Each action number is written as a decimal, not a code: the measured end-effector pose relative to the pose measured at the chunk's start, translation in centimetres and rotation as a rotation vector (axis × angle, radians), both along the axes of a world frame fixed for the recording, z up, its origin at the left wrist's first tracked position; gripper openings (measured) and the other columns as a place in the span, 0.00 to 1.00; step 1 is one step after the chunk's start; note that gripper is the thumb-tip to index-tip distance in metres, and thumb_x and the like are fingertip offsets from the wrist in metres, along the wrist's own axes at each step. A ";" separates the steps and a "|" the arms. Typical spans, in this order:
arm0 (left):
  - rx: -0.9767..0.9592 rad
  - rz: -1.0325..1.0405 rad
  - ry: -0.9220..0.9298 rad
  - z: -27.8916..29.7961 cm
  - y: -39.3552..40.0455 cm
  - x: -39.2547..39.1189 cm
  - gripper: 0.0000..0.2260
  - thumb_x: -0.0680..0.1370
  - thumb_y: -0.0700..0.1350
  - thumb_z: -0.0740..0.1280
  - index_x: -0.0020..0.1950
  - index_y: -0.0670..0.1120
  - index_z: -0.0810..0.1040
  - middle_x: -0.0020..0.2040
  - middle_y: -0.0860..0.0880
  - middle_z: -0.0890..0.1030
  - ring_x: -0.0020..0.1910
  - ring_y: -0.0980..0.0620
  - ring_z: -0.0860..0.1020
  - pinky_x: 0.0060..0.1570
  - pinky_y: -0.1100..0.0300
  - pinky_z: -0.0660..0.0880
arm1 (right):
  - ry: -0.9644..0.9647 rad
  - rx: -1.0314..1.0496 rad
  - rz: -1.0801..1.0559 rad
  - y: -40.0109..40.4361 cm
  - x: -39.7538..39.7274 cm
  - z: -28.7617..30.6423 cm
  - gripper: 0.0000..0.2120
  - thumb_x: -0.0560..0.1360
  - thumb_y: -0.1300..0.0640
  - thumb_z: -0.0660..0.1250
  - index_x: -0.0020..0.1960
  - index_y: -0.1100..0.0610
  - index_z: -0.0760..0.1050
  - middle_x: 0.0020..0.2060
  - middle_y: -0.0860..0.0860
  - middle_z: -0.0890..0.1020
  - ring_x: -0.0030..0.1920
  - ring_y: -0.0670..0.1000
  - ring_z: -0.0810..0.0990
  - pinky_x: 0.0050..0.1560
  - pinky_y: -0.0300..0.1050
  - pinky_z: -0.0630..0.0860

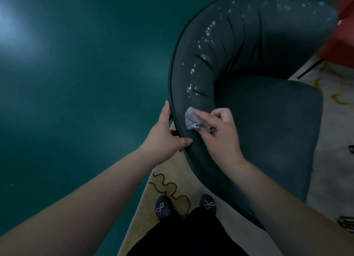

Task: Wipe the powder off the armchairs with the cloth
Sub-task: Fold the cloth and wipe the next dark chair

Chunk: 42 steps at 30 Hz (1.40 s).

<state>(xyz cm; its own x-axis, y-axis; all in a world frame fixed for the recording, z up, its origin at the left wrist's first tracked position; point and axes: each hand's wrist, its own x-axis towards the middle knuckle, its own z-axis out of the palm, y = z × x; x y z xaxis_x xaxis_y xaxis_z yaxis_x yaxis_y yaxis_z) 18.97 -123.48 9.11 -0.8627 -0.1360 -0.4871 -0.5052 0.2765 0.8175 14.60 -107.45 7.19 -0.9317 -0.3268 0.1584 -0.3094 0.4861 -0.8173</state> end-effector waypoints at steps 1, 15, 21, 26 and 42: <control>-0.001 0.006 0.009 0.0 -0.3 -0.3 0.52 0.69 0.42 0.77 0.78 0.59 0.41 0.74 0.57 0.65 0.60 0.54 0.77 0.60 0.53 0.76 | 0.033 0.032 0.001 -0.6 -1.1 0.0 0.25 0.71 0.67 0.72 0.62 0.45 0.76 0.46 0.48 0.67 0.48 0.47 0.71 0.53 0.28 0.68; -0.092 -0.040 0.053 1.2 -3.0 -5.5 0.51 0.68 0.44 0.78 0.79 0.57 0.45 0.65 0.63 0.65 0.64 0.56 0.73 0.63 0.59 0.72 | 0.080 0.018 -0.012 -3.7 -8.0 -0.4 0.24 0.70 0.69 0.70 0.62 0.49 0.77 0.47 0.52 0.68 0.47 0.48 0.72 0.54 0.30 0.69; -0.104 -0.035 0.007 1.8 -3.1 -7.8 0.54 0.67 0.47 0.78 0.79 0.53 0.42 0.73 0.59 0.64 0.62 0.65 0.66 0.58 0.71 0.63 | -0.157 -0.133 -0.188 -1.1 -5.8 -1.6 0.26 0.73 0.69 0.70 0.56 0.37 0.74 0.48 0.52 0.70 0.46 0.43 0.73 0.51 0.27 0.68; -0.140 -0.065 -0.021 1.5 -2.9 -8.2 0.54 0.69 0.43 0.77 0.79 0.52 0.39 0.61 0.64 0.65 0.59 0.65 0.68 0.55 0.73 0.64 | -0.057 -0.131 -0.088 -2.8 -8.2 -1.1 0.24 0.71 0.69 0.70 0.59 0.45 0.76 0.47 0.52 0.69 0.46 0.38 0.71 0.53 0.28 0.69; -0.142 -0.054 -0.003 1.1 -2.8 -8.0 0.53 0.69 0.45 0.77 0.78 0.54 0.39 0.63 0.65 0.65 0.61 0.64 0.69 0.60 0.68 0.66 | -0.189 -0.243 -0.232 -4.0 -10.0 -1.1 0.18 0.72 0.68 0.70 0.53 0.48 0.78 0.46 0.45 0.70 0.45 0.34 0.74 0.50 0.26 0.69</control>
